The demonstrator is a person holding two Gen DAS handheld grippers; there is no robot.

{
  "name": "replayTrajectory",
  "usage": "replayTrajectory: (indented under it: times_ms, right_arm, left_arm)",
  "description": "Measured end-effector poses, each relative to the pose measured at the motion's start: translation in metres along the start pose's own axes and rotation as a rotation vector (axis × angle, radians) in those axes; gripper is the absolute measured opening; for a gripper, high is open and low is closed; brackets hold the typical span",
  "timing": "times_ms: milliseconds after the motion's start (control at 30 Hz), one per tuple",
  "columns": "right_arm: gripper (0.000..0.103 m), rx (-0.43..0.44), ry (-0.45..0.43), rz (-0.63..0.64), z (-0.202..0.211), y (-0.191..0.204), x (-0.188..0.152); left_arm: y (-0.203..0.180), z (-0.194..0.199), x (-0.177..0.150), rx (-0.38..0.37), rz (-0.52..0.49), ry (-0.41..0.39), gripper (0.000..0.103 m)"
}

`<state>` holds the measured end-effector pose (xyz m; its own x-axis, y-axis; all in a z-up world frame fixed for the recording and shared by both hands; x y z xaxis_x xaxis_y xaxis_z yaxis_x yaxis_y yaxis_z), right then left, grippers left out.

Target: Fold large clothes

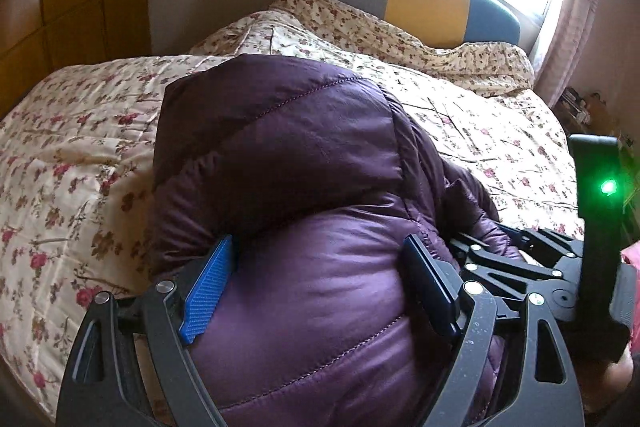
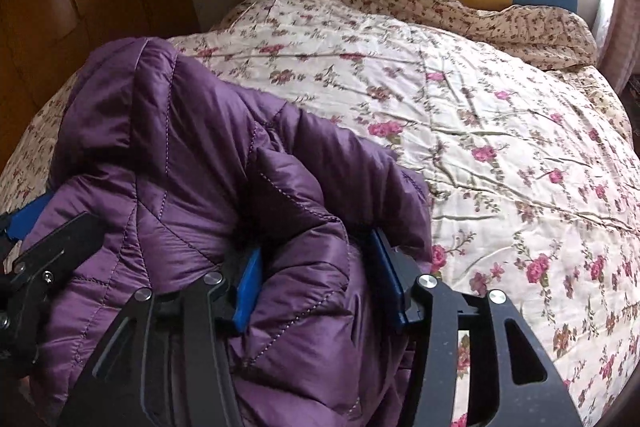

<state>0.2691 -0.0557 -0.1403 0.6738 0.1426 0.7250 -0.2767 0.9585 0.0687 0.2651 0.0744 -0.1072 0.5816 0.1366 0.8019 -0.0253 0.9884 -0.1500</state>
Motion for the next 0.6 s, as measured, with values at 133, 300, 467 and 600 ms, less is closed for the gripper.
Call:
replayTrajectory:
  times_ms: [133, 300, 467, 600]
  right_arm:
    - [0.055, -0.005, -0.053, -0.018, 0.026, 0.002, 0.010]
    - [0.061, 0.007, -0.130, -0.022, 0.070, 0.012, 0.021]
    - [0.066, 0.024, -0.182, -0.014, 0.111, 0.026, 0.016]
    - [0.068, 0.033, -0.195, -0.008, 0.133, 0.035, 0.005]
  left_arm:
    - [0.002, 0.009, 0.004, 0.007, 0.011, -0.017, 0.084]
    - [0.009, 0.035, 0.008, 0.039, 0.052, -0.041, 0.091]
    - [0.014, 0.063, 0.004, 0.065, 0.056, -0.064, 0.096]
    - [0.020, 0.086, -0.001, 0.087, 0.080, -0.093, 0.100]
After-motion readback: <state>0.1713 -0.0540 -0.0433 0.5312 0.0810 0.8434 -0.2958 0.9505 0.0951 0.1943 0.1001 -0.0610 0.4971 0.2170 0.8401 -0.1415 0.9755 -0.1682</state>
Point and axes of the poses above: each gripper's, at about its wrist camera, not at the fingertips, and z roughly against the way its jaws point, y to its left, x to its top, the point moved 7 cm from there along -z, roughly the way its jaws point, and after that the axes turned 10 degrees about -y, right-handed, at the moved point
